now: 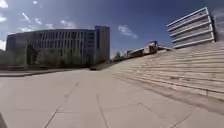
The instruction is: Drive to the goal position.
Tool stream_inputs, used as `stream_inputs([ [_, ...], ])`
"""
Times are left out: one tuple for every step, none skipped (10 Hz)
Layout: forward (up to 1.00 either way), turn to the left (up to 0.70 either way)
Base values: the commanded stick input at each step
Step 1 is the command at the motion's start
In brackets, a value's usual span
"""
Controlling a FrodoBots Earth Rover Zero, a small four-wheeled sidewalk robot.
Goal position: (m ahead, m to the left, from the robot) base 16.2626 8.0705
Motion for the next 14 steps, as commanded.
stream_inputs([
  [0.7, -0.01],
  [0.7, -0.01],
  [0.7, -0.01],
  [0.7, -0.01],
  [0.7, -0.01],
  [0.7, -0.01],
  [0.7, 0.03],
  [0.7, 0.24],
  [0.7, 0.31],
  [0.7, 0.31],
  [0.7, 0.31],
  [0.7, 0.31],
  [0.7, 0.31],
  [0.7, 0.31],
])
